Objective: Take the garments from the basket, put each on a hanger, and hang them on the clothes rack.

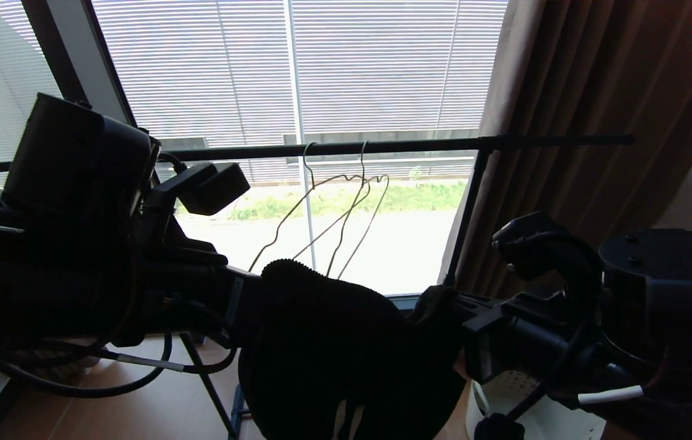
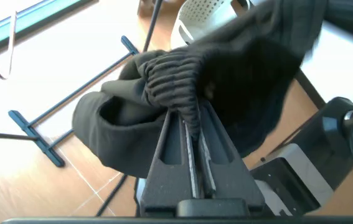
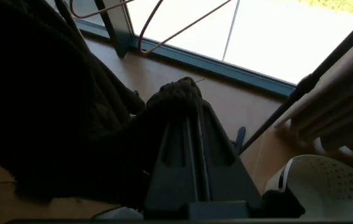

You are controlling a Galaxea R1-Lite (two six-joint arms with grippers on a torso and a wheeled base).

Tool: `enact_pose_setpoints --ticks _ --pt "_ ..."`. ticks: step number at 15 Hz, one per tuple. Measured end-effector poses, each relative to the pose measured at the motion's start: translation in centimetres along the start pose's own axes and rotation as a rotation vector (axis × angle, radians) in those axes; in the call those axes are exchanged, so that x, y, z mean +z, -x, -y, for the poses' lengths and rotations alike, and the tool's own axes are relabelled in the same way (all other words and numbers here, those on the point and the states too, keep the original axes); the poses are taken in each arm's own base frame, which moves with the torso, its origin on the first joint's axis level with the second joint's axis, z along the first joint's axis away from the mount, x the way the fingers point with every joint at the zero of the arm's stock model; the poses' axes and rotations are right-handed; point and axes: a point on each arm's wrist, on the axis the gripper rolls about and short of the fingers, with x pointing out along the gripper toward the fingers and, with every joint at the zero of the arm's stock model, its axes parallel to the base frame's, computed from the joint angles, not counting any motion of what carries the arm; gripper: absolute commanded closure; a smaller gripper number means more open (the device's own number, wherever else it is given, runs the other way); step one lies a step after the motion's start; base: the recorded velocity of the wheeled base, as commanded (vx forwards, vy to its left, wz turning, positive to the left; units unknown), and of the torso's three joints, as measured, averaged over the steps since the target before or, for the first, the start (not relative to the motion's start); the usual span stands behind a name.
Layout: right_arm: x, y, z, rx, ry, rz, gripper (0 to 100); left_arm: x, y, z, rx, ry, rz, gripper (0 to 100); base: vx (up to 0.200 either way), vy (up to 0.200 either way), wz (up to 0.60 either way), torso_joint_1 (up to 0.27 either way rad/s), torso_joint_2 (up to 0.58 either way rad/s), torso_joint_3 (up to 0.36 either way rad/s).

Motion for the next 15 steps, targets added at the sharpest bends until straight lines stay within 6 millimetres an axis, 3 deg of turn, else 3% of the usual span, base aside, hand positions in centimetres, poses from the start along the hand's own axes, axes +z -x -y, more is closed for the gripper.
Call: enact_pose_setpoints --ticks 6,7,15 --pt "-2.4 -1.2 -0.9 0.01 0.04 -0.085 100 0.8 -0.2 0.1 -0.002 -0.007 0.015 100 0.0 0.0 0.0 0.0 0.0 0.0" --pt "-2.7 -1.5 -1.0 0.008 0.045 -0.096 0 0.8 -0.1 0.1 -0.002 -0.008 0.018 100 0.0 0.0 0.0 0.0 0.0 0.0" --pt "-5.2 -1.5 -0.7 0.016 0.095 -0.185 0 2.3 0.4 0.4 0.001 -0.027 0.076 100 0.0 0.0 0.0 0.0 0.0 0.0"
